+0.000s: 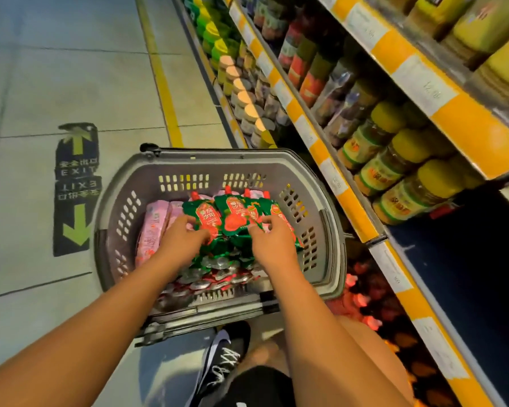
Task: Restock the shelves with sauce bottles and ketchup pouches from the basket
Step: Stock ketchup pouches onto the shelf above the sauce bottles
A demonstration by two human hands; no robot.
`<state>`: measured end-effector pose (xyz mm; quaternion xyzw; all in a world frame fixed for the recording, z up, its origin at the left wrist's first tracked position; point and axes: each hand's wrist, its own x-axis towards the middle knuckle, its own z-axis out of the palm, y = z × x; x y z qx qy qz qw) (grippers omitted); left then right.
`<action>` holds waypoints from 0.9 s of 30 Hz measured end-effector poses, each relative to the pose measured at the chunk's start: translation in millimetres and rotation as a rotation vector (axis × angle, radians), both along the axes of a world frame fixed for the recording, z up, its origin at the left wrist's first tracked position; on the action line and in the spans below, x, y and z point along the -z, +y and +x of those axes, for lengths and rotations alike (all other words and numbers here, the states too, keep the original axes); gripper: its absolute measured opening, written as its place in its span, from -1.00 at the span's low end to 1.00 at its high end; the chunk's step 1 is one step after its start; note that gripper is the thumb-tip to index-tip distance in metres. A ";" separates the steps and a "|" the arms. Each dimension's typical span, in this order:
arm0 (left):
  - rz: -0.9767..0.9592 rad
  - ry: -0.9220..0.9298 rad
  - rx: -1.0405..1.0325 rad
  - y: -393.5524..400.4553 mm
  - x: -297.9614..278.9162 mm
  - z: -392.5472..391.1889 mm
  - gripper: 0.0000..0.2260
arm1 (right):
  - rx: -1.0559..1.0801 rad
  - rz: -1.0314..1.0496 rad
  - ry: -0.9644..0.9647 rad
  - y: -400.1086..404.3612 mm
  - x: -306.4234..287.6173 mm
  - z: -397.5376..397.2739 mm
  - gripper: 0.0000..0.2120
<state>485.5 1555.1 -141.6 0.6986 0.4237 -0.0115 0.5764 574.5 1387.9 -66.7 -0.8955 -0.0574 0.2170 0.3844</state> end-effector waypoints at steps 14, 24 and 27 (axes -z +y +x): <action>-0.071 -0.095 -0.145 -8.6 29.1 9.4 -0.26 | -0.030 -0.150 0.000 25.5 33.3 22.3 -0.43; -0.169 -0.265 -0.265 -11.4 36.6 11.8 -0.24 | -0.003 -0.142 0.093 33.4 38.7 29.7 -0.36; -0.099 -0.264 -0.260 -13.1 32.2 9.8 -0.32 | 0.022 -0.136 0.131 35.0 37.9 27.7 -0.48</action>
